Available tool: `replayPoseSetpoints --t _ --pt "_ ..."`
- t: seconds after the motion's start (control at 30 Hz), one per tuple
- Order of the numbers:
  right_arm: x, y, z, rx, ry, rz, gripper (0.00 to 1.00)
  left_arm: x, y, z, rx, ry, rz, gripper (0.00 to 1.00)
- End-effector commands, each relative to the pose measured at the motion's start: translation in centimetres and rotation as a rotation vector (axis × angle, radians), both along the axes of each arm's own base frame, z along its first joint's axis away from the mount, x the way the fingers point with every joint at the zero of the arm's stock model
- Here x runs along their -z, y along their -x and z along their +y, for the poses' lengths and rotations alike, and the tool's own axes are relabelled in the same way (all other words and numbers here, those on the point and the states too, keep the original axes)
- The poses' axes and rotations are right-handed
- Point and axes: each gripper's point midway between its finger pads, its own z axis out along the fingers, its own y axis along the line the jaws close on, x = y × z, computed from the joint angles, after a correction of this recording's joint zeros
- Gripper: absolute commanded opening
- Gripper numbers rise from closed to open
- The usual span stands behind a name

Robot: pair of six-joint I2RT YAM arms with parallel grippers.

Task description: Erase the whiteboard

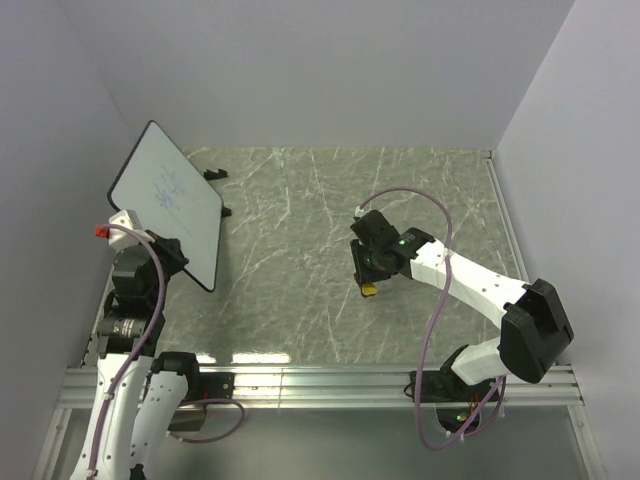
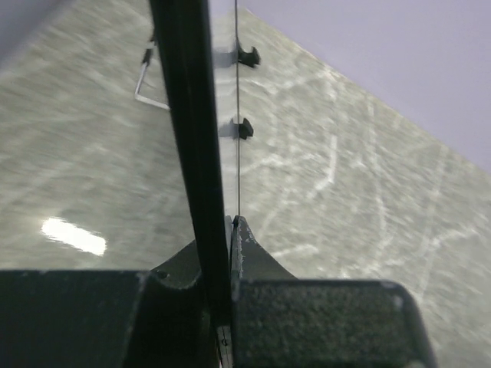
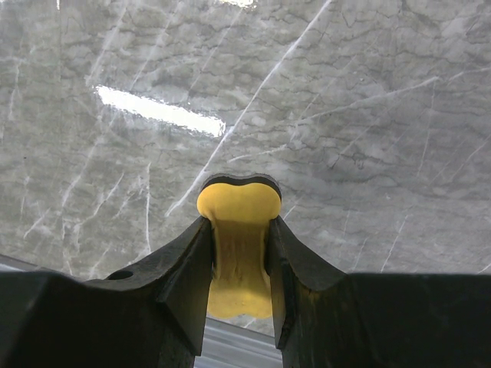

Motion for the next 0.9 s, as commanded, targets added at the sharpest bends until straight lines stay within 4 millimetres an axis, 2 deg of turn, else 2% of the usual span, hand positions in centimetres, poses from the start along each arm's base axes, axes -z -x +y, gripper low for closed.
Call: replayPoseSetpoints --t 0.0,0.13,0.33,0.43,0.5,0.63,0.67,0.77,0.83,0.87 --pt "-0.3 0.0 0.3 -0.003 -0.028 -0.030 0.00 -0.5 -0.6 -5.9 0.275 0.174 -0.048 0.00" --pt "-0.3 0.1 0.1 0.003 -0.031 -0.036 0.00 0.8 -0.8 -7.9 0.380 0.202 -0.033 0.00" --pt "-0.3 -0.1 0.1 0.006 -0.030 -0.039 0.00 2.9 -1.1 -12.1 0.587 0.259 0.031 0.00" --pt "-0.4 -0.3 0.1 0.007 -0.029 -0.041 0.00 4.0 -0.7 -14.9 0.699 0.277 0.066 0.00" --pt "-0.5 -0.4 0.1 0.007 -0.027 -0.045 0.00 5.4 0.2 -17.3 0.794 0.298 0.123 0.00" --pt "-0.5 -0.6 -0.1 0.007 -0.019 -0.048 0.00 6.4 1.4 -20.9 0.923 0.303 0.146 0.00" --pt "-0.6 -0.7 -0.2 0.011 -0.015 -0.053 0.00 6.8 2.2 -22.0 0.970 0.301 0.167 0.00" --pt "-0.7 -0.7 -0.3 0.009 -0.015 -0.055 0.00 6.6 1.7 -23.0 0.970 0.282 0.159 0.00" --pt "-0.8 -0.9 -0.3 0.012 -0.014 -0.058 0.00 5.3 0.5 -22.3 0.900 0.262 0.119 0.00" --pt "-0.9 -0.9 -0.3 0.013 -0.014 -0.060 0.00 5.4 0.4 -21.9 0.872 0.250 0.132 0.00"
